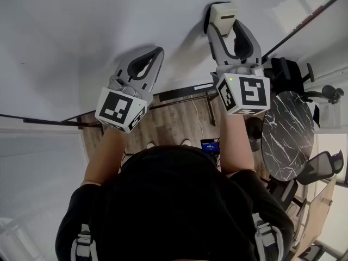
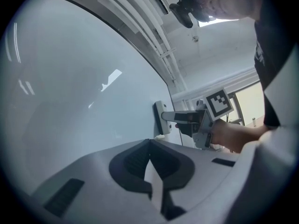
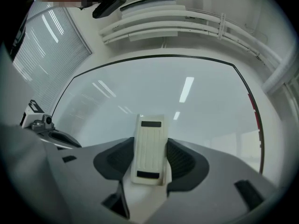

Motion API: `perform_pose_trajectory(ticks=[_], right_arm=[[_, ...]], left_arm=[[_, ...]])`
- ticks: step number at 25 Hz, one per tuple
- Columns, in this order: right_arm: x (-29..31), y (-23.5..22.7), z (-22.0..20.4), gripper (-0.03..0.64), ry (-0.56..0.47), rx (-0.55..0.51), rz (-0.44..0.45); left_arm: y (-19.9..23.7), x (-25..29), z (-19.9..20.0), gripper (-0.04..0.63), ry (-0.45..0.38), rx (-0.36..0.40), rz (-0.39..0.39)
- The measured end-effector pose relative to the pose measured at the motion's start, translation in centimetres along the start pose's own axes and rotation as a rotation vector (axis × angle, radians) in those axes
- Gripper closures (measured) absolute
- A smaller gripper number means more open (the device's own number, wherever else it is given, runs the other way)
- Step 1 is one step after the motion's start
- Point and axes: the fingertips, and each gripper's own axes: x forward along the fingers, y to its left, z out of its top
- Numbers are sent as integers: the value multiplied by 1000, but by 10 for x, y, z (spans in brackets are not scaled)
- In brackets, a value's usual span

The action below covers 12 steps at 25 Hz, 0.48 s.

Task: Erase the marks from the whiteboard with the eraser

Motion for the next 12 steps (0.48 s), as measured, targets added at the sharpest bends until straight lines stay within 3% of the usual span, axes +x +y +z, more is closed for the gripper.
perform_pose_trajectory(ticks=[12], right_arm=[[-15,-68,-23,396,11,47,-72]], left_arm=[[-14,26,-9,591,23,-10,8]])
